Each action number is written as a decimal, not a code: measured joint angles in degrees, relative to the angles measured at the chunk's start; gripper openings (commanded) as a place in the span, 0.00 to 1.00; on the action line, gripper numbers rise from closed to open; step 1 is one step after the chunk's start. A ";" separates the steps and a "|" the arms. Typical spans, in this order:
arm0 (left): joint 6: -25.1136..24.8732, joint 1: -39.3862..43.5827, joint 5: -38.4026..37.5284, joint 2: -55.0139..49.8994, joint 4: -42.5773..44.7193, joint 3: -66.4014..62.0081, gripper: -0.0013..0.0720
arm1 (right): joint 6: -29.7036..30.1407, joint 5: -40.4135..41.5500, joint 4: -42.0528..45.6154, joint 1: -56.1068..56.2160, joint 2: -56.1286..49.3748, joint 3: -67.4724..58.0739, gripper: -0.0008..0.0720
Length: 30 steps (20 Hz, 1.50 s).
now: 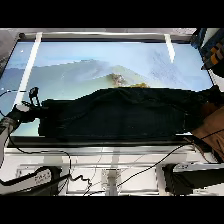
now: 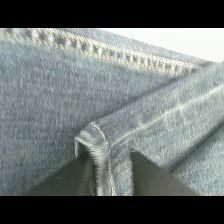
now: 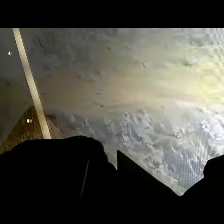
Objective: Fold the clothes and pants, and hang the long-sleeved shirts on hangers.
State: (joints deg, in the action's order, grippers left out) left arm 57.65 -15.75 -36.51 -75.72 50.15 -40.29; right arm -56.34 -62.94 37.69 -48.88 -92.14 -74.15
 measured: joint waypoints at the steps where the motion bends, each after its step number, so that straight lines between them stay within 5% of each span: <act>1: -0.02 0.42 1.07 -0.13 -0.33 -0.02 0.05 | 0.00 -0.02 0.00 0.00 0.00 0.00 0.11; 9: -2.60 3.21 7.15 3.52 0.00 -10.21 0.05 | 0.02 -0.11 0.07 0.00 0.00 0.00 0.11; 17: -3.21 4.11 27.67 3.08 1.49 -17.29 0.05 | 0.04 2.43 0.11 1.97 0.00 0.00 0.11; 23: -3.19 7.26 45.53 -5.70 1.46 -18.75 0.05 | 0.04 15.78 0.15 8.15 0.00 0.02 0.11; 30: -3.02 9.31 51.67 -15.98 1.66 -26.40 0.05 | -3.74 34.80 0.07 14.86 -0.31 0.02 0.11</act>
State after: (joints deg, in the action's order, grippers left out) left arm 54.63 -6.44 15.16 -91.70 51.81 -66.70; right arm -60.07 -28.14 37.76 -34.02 -92.44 -74.13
